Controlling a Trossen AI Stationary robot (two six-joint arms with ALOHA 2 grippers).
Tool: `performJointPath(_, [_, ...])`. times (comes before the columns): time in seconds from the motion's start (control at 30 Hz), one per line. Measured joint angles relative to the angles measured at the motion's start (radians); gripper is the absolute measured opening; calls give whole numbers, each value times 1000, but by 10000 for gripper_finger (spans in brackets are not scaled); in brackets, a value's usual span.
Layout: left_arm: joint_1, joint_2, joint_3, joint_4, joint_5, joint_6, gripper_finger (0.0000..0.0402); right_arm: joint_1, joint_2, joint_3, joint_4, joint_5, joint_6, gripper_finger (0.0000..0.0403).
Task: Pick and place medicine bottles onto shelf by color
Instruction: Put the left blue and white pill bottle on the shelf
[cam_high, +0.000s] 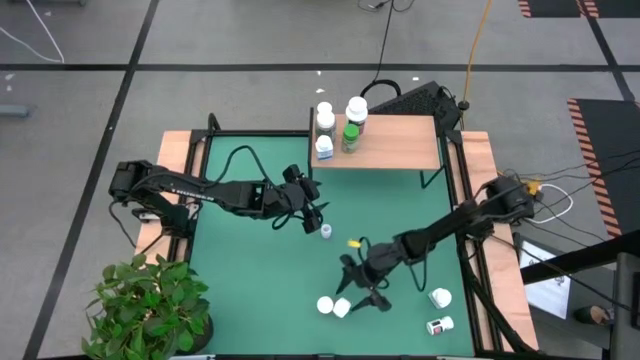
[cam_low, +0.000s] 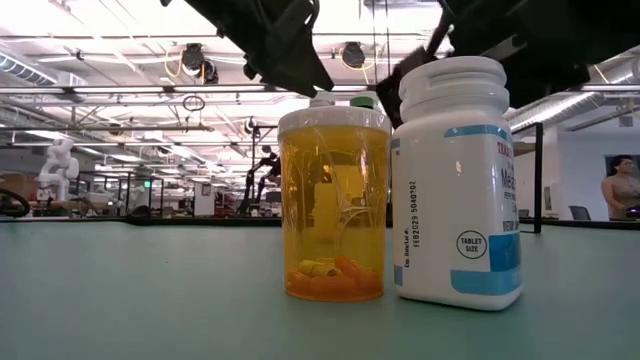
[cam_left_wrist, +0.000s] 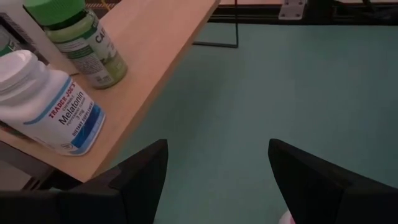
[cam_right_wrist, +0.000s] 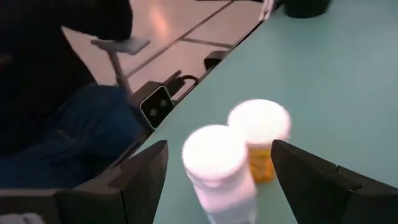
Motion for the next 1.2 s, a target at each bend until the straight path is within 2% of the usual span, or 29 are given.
performJointPath(0.17, [-2,0,0,-8,8,-6,280,18,50,49,-49,-21,-33,282])
performJointPath(0.47, [-11,0,0,4,8,-10,280,21,78,54,-43,13,-37,276])
performJointPath(0.6, [-11,0,0,4,8,-10,280,21,78,54,-42,30,-37,249])
performJointPath(0.77, [-11,0,0,2,8,-10,280,21,77,54,-48,30,-38,196])
performJointPath(0.87, [-11,0,0,0,8,-8,280,20,71,54,-53,4,-38,171])
performJointPath(1.03, [-11,0,0,-11,8,3,280,10,0,52,-103,5,-37,163])
performJointPath(1.2, [-10,0,0,-41,5,18,280,-38,-171,52,-294,52,-55,169])
